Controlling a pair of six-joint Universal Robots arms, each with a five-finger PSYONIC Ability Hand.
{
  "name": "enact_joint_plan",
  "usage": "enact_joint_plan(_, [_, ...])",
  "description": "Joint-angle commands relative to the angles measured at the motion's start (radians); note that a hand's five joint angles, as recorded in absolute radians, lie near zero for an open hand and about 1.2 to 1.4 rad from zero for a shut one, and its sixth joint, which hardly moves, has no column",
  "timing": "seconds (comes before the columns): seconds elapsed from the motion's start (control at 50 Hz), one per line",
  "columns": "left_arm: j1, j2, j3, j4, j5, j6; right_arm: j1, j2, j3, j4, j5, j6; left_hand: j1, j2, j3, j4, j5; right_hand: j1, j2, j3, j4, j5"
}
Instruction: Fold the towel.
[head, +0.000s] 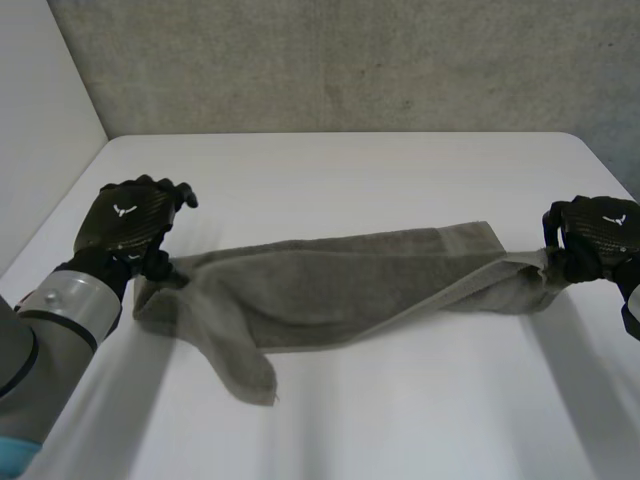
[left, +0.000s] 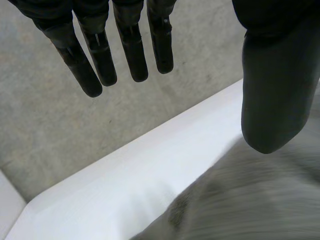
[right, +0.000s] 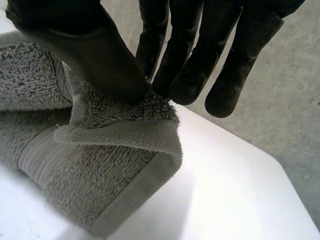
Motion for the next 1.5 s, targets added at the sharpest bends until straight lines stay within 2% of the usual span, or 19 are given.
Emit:
enact_joint_plan(0.02, [0.087, -0.189, 0.075, -0.035, -0.002, 0.052, 0.012, 0.079, -0.010, -0.003, 0.010, -0.032, -0.161, -0.157, -0.152, -0.167, -0.306, 0.094, 0.111, 0.067, 0.066, 0.072])
enact_joint_plan(0.14, [0.103, -0.195, 0.071, -0.089, 0.006, 0.154, 0.017, 0.104, -0.002, -0.003, 0.014, -0.058, -0.220, -0.216, -0.211, -0.226, -0.365, 0.094, 0.111, 0.067, 0.066, 0.072])
enact_joint_plan(0.26, [0.058, -0.113, 0.029, -0.111, 0.059, 0.151, 0.018, 0.105, 0.002, -0.003, 0.021, -0.060, -0.223, -0.219, -0.214, -0.229, -0.368, 0.094, 0.111, 0.067, 0.066, 0.072])
enact_joint_plan(0.3, [-0.012, -0.012, -0.026, -0.120, 0.104, 0.142, 0.018, 0.104, 0.004, -0.006, 0.021, -0.060, -0.200, -0.195, -0.191, -0.205, -0.344, 0.094, 0.111, 0.067, 0.066, 0.072])
enact_joint_plan(0.38, [-0.081, 0.052, -0.066, -0.123, 0.110, 0.139, 0.018, 0.105, 0.002, -0.005, 0.021, -0.060, -0.194, -0.189, -0.185, -0.199, -0.338, 0.094, 0.111, 0.067, 0.066, 0.072])
enact_joint_plan(0.42, [-0.156, 0.068, -0.089, -0.126, 0.102, 0.134, 0.017, 0.107, 0.004, -0.005, 0.020, -0.060, -0.141, -0.137, -0.133, -0.147, -0.286, 0.094, 0.111, 0.067, 0.066, 0.072])
enact_joint_plan(0.44, [-0.156, 0.069, -0.089, -0.126, 0.102, 0.134, 0.017, 0.107, 0.004, -0.005, 0.020, -0.060, -0.141, -0.136, -0.132, -0.147, -0.285, 0.094, 0.111, 0.067, 0.066, 0.072])
enact_joint_plan(0.48, [-0.233, 0.058, -0.098, -0.129, 0.087, 0.125, 0.018, 0.107, 0.005, -0.005, 0.018, -0.060, -0.135, -0.131, -0.126, -0.141, -0.280, 0.094, 0.111, 0.067, 0.066, 0.072])
enact_joint_plan(0.54, [-0.262, 0.036, -0.100, -0.129, 0.075, 0.125, 0.018, 0.105, 0.006, -0.005, 0.017, -0.060, -0.135, -0.131, -0.126, -0.141, -0.280, 0.094, 0.111, 0.067, 0.066, 0.072])
enact_joint_plan(0.62, [-0.331, -0.109, -0.087, -0.124, 0.018, 0.137, 0.018, 0.105, 0.009, -0.005, 0.017, -0.060, -0.138, -0.134, -0.129, -0.144, -0.283, 0.094, 0.111, 0.067, 0.066, 0.072])
enact_joint_plan(0.74, [-0.347, -0.203, -0.075, -0.118, -0.034, 0.160, 0.020, 0.105, 0.015, -0.005, 0.012, -0.061, -0.144, -0.139, -0.135, -0.149, -0.288, 0.094, 0.111, 0.067, 0.066, 0.072])
enact_joint_plan(0.78, [-0.353, -0.252, -0.058, -0.112, -0.059, 0.206, 0.020, 0.105, 0.016, -0.005, 0.007, -0.066, -0.141, -0.136, -0.132, -0.147, -0.285, 0.094, 0.111, 0.067, 0.066, 0.072])
enact_joint_plan(0.88, [-0.353, -0.287, -0.035, -0.095, -0.069, 0.247, 0.020, 0.104, 0.019, -0.003, 0.001, -0.081, -0.112, -0.107, -0.103, -0.117, -0.256, 0.094, 0.111, 0.067, 0.066, 0.072])
enact_joint_plan(0.98, [-0.344, -0.295, -0.028, -0.046, -0.074, 0.251, 0.022, 0.104, 0.025, -0.003, -0.002, -0.087, 0.035, 0.040, 0.044, 0.030, -0.109, 0.094, 0.111, 0.067, 0.066, 0.072])
enact_joint_plan(1.06, [-0.337, -0.292, -0.035, 0.018, -0.105, 0.254, 0.035, 0.105, 0.025, -0.003, 0.000, -0.089, 0.322, 0.327, 0.331, 0.317, 0.178, 0.094, 0.111, 0.067, 0.066, 0.072])
enact_joint_plan(1.3, [-0.334, -0.300, -0.038, 0.066, -0.146, 0.257, 0.052, 0.104, 0.032, -0.003, 0.003, -0.089, 0.531, 0.536, 0.540, 0.526, 0.387, 0.094, 0.111, 0.067, 0.066, 0.072])
enact_joint_plan(1.34, [-0.334, -0.298, -0.038, 0.064, -0.146, 0.257, 0.052, 0.104, 0.032, -0.003, 0.003, -0.089, 0.596, 0.600, 0.605, 0.590, 0.451, 0.094, 0.111, 0.067, 0.066, 0.072])
enact_joint_plan(1.38, [-0.330, -0.294, -0.041, 0.064, -0.146, 0.257, 0.052, 0.102, 0.032, -0.003, 0.001, -0.089, 0.815, 0.820, 0.824, 0.810, 0.671, 0.094, 0.111, 0.067, 0.066, 0.072])
enact_joint_plan(1.5, [-0.321, -0.255, -0.049, 0.057, -0.146, 0.257, 0.051, 0.093, 0.024, 0.002, 0.006, -0.089, 0.863, 0.867, 0.871, 0.857, 0.718, 0.094, 0.111, 0.067, 0.066, 0.072])
